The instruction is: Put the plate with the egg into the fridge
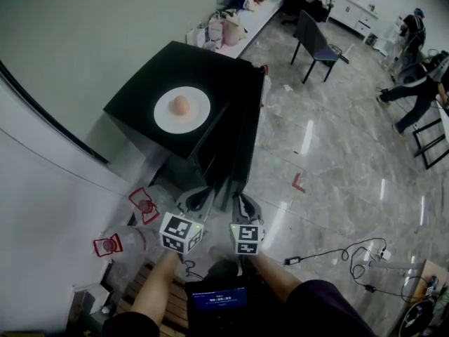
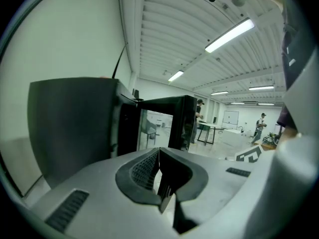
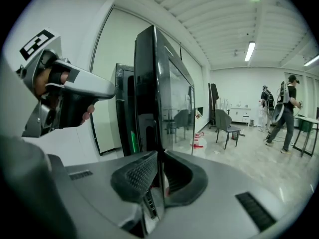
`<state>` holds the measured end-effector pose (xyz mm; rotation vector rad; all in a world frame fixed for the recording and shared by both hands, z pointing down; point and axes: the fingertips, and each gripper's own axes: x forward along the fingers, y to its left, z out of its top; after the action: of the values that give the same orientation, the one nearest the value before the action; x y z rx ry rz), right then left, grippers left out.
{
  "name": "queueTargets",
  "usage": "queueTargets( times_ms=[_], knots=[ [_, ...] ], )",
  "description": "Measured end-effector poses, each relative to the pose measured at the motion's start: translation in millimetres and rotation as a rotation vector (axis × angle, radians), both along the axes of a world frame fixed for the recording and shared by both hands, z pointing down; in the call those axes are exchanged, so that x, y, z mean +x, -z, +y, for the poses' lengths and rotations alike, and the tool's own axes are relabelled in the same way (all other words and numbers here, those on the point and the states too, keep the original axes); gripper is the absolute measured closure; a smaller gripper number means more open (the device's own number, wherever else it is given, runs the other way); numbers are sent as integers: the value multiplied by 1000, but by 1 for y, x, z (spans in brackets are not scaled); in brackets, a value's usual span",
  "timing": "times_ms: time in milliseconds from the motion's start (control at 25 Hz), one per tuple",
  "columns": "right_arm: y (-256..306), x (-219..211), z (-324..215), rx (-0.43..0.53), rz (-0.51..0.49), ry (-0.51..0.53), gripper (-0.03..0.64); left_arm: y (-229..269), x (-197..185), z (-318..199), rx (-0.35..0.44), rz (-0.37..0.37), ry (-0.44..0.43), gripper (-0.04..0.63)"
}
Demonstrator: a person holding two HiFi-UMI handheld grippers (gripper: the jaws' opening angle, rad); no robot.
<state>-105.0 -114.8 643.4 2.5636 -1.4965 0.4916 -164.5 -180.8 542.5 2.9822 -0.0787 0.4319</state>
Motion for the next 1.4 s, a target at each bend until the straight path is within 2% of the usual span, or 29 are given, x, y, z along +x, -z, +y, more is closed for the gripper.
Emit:
queueTargets(
  times_ms=[280, 400, 520, 680, 800, 1400],
  knots=[
    [-1, 49, 63, -10, 28, 7, 572, -6, 71, 85, 27, -15, -249, 586],
    [1, 67, 88, -36, 56, 5, 572, -7, 98, 117, 37, -20, -310, 586],
    [10, 85, 123, -24, 87, -30, 572, -5, 119, 137, 37, -18, -329, 585],
    [12, 116, 175, 2, 59, -101, 572, -7, 145, 159, 38, -23, -343, 586],
    [16, 139, 201, 18, 57, -111, 572, -7, 169, 176, 40, -23, -352, 586],
    [24, 227, 256, 61, 91, -93, 572, -14, 292, 222, 37, -32, -324, 586]
  ],
)
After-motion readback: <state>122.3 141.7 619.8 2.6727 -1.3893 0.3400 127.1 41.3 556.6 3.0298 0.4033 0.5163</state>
